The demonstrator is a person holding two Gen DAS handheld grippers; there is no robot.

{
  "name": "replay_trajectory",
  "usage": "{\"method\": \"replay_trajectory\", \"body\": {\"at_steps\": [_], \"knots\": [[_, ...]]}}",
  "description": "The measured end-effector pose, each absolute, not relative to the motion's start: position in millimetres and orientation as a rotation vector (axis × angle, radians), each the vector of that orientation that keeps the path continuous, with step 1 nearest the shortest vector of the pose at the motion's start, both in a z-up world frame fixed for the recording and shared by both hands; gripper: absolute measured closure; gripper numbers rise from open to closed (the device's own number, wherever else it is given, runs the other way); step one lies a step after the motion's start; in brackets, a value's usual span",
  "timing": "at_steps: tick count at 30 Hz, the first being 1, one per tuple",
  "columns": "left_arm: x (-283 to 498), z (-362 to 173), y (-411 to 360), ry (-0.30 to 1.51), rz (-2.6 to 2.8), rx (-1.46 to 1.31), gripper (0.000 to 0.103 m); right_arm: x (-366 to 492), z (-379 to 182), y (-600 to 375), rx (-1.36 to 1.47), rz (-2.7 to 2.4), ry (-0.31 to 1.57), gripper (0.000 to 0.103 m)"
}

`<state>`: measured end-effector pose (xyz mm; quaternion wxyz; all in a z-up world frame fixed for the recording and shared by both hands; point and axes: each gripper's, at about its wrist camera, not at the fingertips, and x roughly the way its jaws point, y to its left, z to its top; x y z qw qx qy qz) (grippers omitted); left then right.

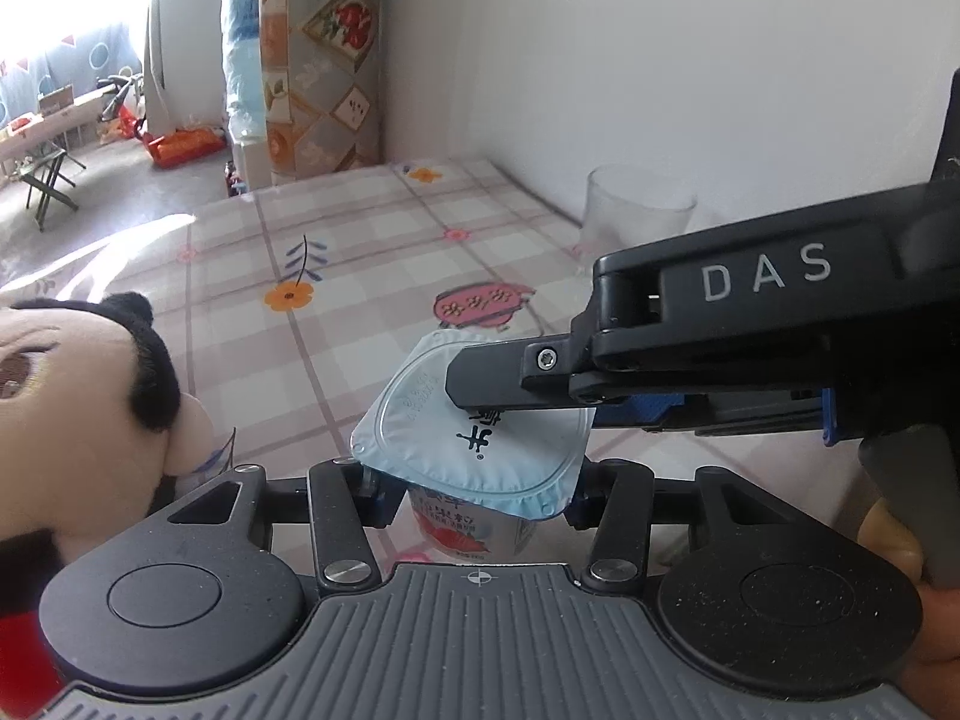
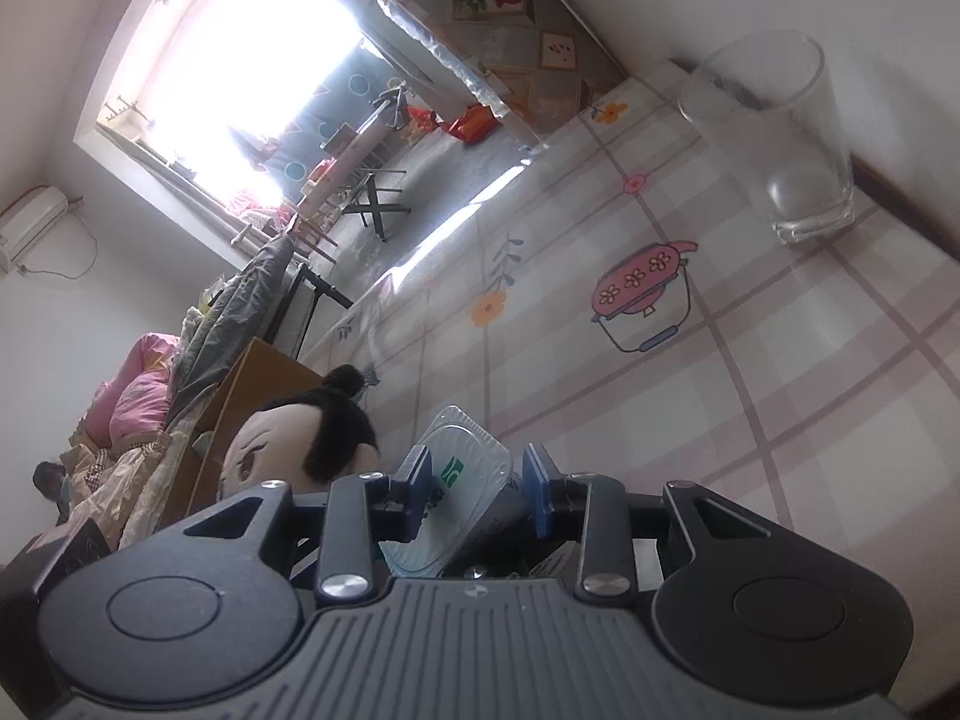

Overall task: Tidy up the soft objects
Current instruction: 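Carry the yogurt cup with the left gripper over the cardboard box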

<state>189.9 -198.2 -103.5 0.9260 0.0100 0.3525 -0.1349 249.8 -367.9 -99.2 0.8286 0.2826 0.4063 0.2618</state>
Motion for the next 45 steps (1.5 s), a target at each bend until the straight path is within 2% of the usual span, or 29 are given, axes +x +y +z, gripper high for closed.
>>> {"method": "replay_trajectory", "body": {"at_steps": [11,17,23,28,35,41,45], "knots": [[125,-21,-165,0.555,-0.236,-0.020,0.055,190,-3,-334,0.497,0.657,0.700,0.066],[88,28,-111,0.455,-0.132,-0.069,0.055,174,51,-275,0.427,0.810,0.619,0.066],[65,53,-41,0.404,0.032,-0.123,0.055,176,83,-188,0.360,1.002,0.633,0.066],[58,51,21,0.421,0.174,-0.197,0.055,182,84,-108,0.296,1.133,0.707,0.066],[75,11,98,0.568,0.257,-0.382,0.055,204,44,-17,0.192,1.188,0.951,0.066],[78,-31,133,0.702,0.230,-0.563,0.055,222,7,22,0.059,1.161,1.144,0.066],[73,-47,137,0.748,0.195,-0.633,0.055,224,-5,33,-0.029,1.155,1.201,0.066]]}}
